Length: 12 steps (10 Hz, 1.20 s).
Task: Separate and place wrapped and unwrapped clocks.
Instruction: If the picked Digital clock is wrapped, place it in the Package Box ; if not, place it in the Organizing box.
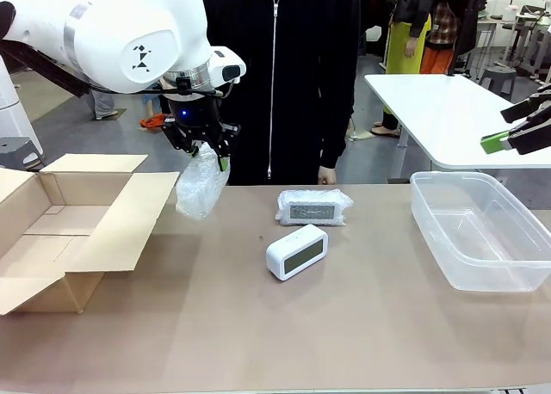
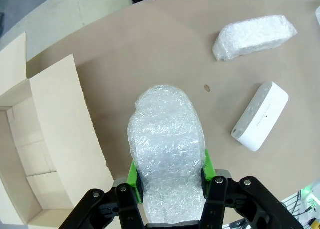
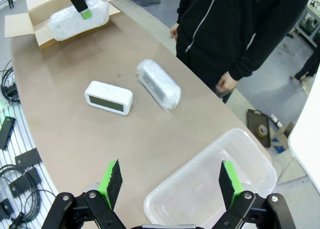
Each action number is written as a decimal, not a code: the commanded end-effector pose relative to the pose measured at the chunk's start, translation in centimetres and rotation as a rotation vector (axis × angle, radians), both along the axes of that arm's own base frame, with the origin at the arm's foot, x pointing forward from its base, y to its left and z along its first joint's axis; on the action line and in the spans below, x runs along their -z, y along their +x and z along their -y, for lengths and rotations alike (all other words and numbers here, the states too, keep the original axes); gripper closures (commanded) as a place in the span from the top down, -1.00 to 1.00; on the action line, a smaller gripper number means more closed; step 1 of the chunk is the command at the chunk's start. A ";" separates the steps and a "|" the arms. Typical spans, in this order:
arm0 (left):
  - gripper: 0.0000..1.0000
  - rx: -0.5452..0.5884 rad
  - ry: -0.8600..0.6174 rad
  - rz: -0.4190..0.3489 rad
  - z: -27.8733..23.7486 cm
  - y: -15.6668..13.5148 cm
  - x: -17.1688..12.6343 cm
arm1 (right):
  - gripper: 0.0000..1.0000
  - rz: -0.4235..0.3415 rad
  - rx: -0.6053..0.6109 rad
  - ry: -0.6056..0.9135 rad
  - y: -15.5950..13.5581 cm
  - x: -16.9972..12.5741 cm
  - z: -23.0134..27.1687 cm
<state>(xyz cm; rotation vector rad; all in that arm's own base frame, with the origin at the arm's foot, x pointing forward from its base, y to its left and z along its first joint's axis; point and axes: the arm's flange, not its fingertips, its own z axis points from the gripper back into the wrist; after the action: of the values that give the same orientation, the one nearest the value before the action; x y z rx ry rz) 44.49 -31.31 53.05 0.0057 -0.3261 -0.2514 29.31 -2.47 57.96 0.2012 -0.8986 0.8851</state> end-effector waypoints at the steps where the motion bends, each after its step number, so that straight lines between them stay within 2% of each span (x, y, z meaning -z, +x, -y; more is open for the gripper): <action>1: -1.00 -0.014 0.005 0.012 -0.1 0.0 -0.2 | 1.00 -0.007 -0.008 0.014 0.1 0.1 -0.1; 5: -1.00 -0.014 0.005 0.012 -0.1 0.0 -0.2 | 1.00 -0.007 -0.008 0.014 0.1 0.1 -0.1; 6: 0.06 0.000 0.000 0.000 0.0 0.0 0.0 | 1.00 -0.007 -0.008 0.014 0.1 0.1 -0.1; 9: 0.06 0.056 -0.012 -0.005 -1.5 0.0 -3.3 | 1.00 -0.007 -0.008 0.014 0.1 0.1 -0.1; 11: 0.06 0.059 0.007 0.005 -4.2 -0.4 -6.5 | 1.00 -0.007 -0.008 0.014 0.1 0.1 -0.1; 12: 0.06 0.047 0.018 0.020 -5.5 -1.1 -7.2 | 1.00 -0.007 -0.008 0.014 0.1 0.1 -0.1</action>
<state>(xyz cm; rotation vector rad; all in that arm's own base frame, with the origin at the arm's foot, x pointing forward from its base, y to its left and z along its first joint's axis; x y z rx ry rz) 43.97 -27.53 59.24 0.0186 -0.3522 -0.2869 29.31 -2.46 57.96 0.2008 -0.8985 0.8853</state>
